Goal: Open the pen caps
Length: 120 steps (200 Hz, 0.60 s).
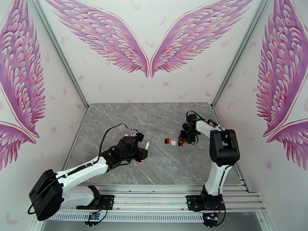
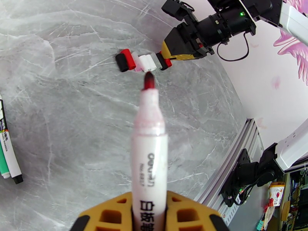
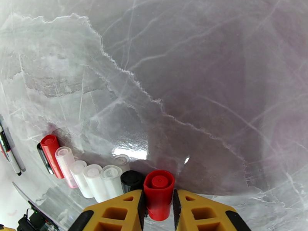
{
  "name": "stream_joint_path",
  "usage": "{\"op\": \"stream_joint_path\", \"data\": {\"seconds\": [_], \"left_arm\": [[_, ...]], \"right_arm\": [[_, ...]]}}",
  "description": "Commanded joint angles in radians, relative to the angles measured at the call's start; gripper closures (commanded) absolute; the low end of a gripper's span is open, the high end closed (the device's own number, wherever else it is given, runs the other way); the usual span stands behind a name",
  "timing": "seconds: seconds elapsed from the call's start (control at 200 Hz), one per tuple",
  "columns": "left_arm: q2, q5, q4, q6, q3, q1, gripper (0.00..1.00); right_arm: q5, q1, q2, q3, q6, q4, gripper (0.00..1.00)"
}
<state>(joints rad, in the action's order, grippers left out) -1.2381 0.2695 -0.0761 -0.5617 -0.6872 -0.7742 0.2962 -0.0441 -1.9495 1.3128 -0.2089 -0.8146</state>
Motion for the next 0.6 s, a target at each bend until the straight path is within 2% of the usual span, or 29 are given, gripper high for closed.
{"op": "stream_joint_path", "data": {"seconds": [0.0, 0.35, 0.595], "left_arm": [[-0.012, 0.011, 0.019, -0.005, -0.009, 0.004, 0.97], [-0.026, 0.019, 0.016, -0.005, -0.019, 0.004, 0.97], [-0.005, -0.008, -0.009, -0.013, -0.022, 0.004, 0.97]], "right_arm": [[0.02, -0.01, 0.021, -0.009, -0.004, 0.014, 0.72], [0.001, -0.014, 0.045, -0.013, -0.01, 0.014, 0.68], [-0.037, -0.027, 0.221, -0.103, -0.049, 0.055, 0.63]]}}
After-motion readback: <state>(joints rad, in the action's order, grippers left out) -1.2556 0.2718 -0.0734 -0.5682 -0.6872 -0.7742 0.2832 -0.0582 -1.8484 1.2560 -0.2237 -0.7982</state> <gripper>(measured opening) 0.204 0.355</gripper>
